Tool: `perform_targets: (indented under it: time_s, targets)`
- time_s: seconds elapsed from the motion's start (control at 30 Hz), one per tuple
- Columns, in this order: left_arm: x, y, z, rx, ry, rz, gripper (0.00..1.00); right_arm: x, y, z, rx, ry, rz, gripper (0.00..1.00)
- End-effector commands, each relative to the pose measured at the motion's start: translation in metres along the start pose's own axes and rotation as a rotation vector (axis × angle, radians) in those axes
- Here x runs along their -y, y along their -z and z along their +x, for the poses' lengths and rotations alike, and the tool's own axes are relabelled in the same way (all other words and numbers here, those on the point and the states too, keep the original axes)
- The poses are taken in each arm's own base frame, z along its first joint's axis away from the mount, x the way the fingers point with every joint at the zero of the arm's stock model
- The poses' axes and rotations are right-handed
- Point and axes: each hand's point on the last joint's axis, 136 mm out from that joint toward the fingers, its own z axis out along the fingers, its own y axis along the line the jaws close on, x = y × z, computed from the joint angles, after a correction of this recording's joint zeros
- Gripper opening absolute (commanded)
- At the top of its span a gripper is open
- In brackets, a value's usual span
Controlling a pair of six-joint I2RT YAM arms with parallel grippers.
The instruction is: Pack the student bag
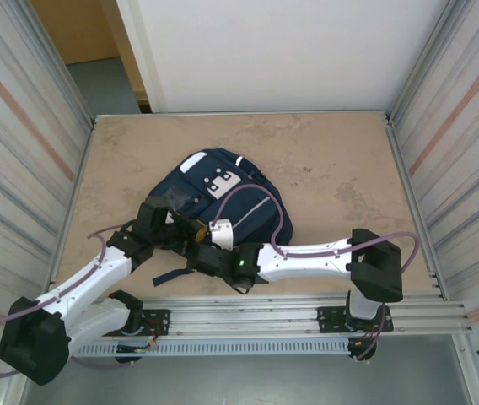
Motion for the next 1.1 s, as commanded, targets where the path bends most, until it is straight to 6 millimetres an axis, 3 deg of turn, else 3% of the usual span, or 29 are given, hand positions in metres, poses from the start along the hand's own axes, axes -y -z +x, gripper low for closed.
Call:
perform_targets:
  time_s: [0.0,0.23,0.4,0.6,0.73,0.87,1.07]
  targets:
    - [0.015,0.003,0.01,-0.045,0.001,0.066,0.0,0.005,-0.006,-0.013,0.053,-0.051,0.055,0.51]
    - [0.013,-0.007,0.019,-0.125,0.015,0.068,0.0,0.007,-0.015,-0.033,0.119,-0.108,0.121,0.36]
    - [0.01,-0.005,0.015,-0.1,0.01,0.062,0.0,0.014,-0.015,-0.035,0.129,-0.094,0.203,0.25]
    - [0.005,-0.002,0.002,-0.06,0.018,0.056,0.0,0.045,-0.001,-0.03,0.141,-0.12,0.295,0.0]
    - [0.001,-0.002,-0.006,-0.052,0.029,0.05,0.0,0.067,0.007,-0.025,0.11,-0.143,0.324,0.0]
    - [-0.003,-0.001,-0.017,-0.025,0.017,0.037,0.0,0.072,0.015,-0.017,0.034,-0.09,0.301,0.0]
    - [-0.006,0.006,-0.042,0.03,-0.044,-0.004,0.0,0.096,0.023,0.011,-0.118,0.028,0.268,0.0]
